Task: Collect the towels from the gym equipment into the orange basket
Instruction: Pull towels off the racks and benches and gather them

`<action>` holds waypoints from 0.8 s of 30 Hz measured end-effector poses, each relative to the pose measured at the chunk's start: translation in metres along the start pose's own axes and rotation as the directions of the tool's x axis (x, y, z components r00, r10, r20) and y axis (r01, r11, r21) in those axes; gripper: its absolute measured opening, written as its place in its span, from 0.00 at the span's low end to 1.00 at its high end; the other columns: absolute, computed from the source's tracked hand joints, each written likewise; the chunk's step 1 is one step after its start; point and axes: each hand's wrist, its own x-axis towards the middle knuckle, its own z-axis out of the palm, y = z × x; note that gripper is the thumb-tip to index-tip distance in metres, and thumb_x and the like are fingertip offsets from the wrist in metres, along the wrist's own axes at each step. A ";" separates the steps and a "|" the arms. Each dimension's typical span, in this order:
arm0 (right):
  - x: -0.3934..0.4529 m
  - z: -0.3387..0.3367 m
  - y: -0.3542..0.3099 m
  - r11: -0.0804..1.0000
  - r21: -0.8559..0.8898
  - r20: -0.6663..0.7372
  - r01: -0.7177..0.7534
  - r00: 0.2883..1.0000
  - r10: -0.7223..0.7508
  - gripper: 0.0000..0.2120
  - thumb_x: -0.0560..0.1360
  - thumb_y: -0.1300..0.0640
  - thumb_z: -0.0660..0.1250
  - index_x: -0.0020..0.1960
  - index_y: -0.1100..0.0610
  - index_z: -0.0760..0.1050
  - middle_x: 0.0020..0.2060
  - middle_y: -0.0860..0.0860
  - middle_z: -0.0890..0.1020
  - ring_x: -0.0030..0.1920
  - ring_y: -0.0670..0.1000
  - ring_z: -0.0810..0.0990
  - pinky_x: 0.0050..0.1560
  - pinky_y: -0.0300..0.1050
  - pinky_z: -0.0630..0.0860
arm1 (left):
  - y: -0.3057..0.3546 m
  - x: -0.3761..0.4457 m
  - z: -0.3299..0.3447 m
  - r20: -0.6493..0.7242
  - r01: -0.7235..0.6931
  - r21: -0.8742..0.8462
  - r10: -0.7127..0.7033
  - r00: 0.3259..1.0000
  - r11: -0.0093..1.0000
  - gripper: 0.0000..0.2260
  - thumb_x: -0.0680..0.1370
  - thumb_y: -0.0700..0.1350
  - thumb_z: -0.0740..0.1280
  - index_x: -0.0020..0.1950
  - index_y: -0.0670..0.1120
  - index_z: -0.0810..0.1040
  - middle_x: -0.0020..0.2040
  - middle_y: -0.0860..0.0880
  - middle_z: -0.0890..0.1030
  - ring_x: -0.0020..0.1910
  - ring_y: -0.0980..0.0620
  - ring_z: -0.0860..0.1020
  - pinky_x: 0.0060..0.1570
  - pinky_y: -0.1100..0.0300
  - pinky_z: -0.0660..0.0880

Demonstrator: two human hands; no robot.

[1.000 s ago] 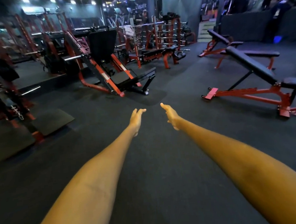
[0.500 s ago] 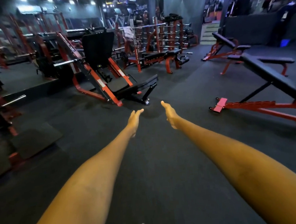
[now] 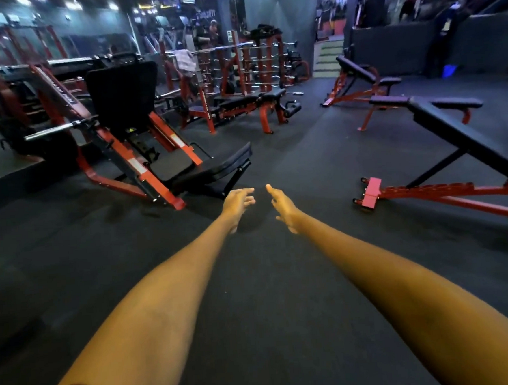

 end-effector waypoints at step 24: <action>0.581 -0.146 -0.122 1.000 -0.027 -0.160 -0.007 0.987 0.002 0.31 0.80 0.41 0.53 0.77 0.56 0.54 0.76 0.53 0.59 0.75 0.55 0.59 0.72 0.54 0.58 | 0.102 0.574 0.087 -0.079 -0.030 -0.007 0.029 0.996 1.000 0.20 0.78 0.55 0.62 0.64 0.44 0.70 0.67 0.45 0.71 0.69 0.46 0.68 0.70 0.50 0.62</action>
